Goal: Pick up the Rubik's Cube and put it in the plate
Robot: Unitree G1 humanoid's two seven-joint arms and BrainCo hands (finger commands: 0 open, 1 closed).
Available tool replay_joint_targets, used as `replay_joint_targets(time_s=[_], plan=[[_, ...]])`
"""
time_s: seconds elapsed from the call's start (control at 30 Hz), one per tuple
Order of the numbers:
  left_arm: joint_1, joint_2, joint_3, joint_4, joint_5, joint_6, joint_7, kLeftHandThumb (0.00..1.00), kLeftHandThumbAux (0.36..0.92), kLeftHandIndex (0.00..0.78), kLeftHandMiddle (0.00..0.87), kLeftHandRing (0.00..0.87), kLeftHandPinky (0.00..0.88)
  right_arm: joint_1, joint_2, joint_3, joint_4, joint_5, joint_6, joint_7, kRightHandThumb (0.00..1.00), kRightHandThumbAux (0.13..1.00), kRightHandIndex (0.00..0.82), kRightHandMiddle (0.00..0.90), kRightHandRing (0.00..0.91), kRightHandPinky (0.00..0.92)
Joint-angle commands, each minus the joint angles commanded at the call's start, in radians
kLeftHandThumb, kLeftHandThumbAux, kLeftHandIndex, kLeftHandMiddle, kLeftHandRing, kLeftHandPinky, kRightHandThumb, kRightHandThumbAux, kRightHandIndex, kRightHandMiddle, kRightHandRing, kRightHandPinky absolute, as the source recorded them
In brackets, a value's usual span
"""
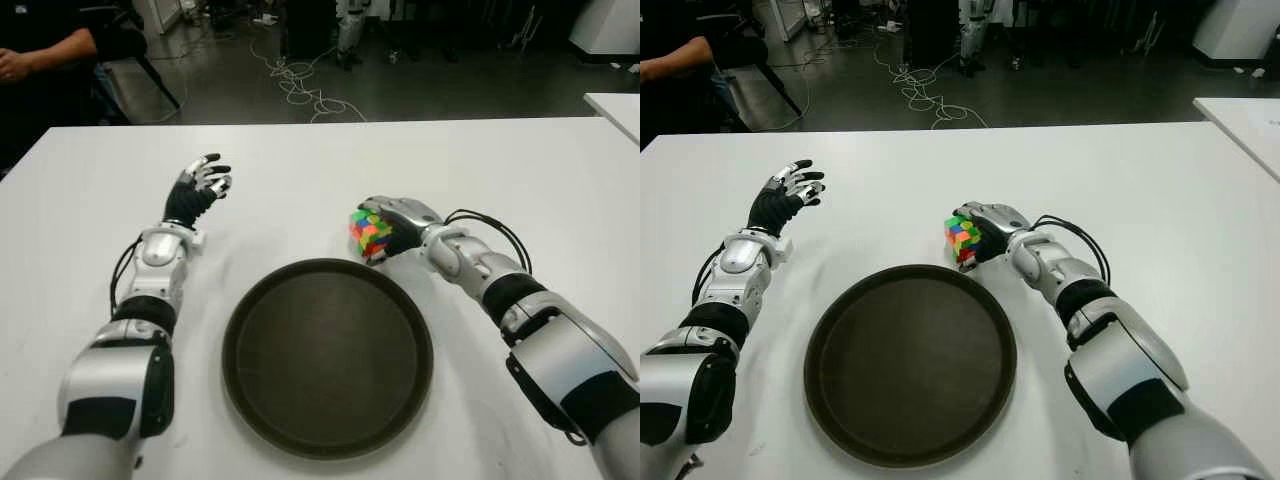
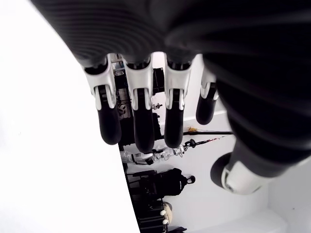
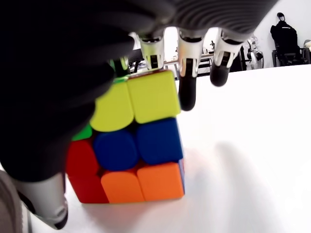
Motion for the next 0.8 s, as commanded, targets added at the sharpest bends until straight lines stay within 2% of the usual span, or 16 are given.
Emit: replay_joint_targets(time_s=[0.47, 0.8], plan=[[0.002, -0.003, 0.004, 0.0, -0.004, -0.008, -0.003, 0.151, 0.659, 0.164, 0.25, 0.245, 0.247, 0.001, -0.001, -0.003, 0.004, -0.002, -0.004, -0.011, 0.0, 0.716, 0.172, 0.183, 0.184, 0.169], [0.0, -0.004, 0.005, 0.001, -0.004, -0.002, 0.0, 0.176, 0.675, 0.177, 0.258, 0.251, 0.265, 0.004, 0.0, -0.006, 0.004, 0.001, -0.01, -0.009, 0.0, 0.715, 0.176, 0.203, 0.215, 0.215]])
